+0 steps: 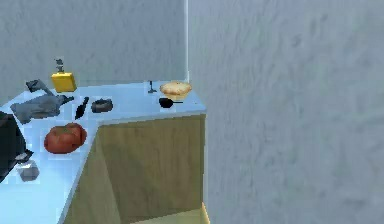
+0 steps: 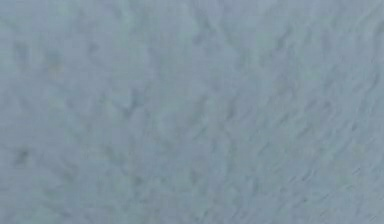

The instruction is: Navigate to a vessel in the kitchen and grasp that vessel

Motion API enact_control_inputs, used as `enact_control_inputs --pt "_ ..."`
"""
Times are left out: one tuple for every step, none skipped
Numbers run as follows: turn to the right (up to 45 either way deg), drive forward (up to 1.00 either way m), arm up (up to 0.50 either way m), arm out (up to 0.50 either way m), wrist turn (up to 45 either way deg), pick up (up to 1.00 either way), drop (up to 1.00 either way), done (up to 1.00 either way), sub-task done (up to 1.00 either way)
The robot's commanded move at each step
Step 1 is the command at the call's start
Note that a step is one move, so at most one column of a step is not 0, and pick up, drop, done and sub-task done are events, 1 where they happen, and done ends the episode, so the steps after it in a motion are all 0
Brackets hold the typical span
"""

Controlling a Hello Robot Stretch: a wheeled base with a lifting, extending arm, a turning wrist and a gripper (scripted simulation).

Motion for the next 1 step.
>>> enact_control_inputs --pt "0.0 0.3 0.0 0.0 0.0 0.0 0.0 0.0 0.0"
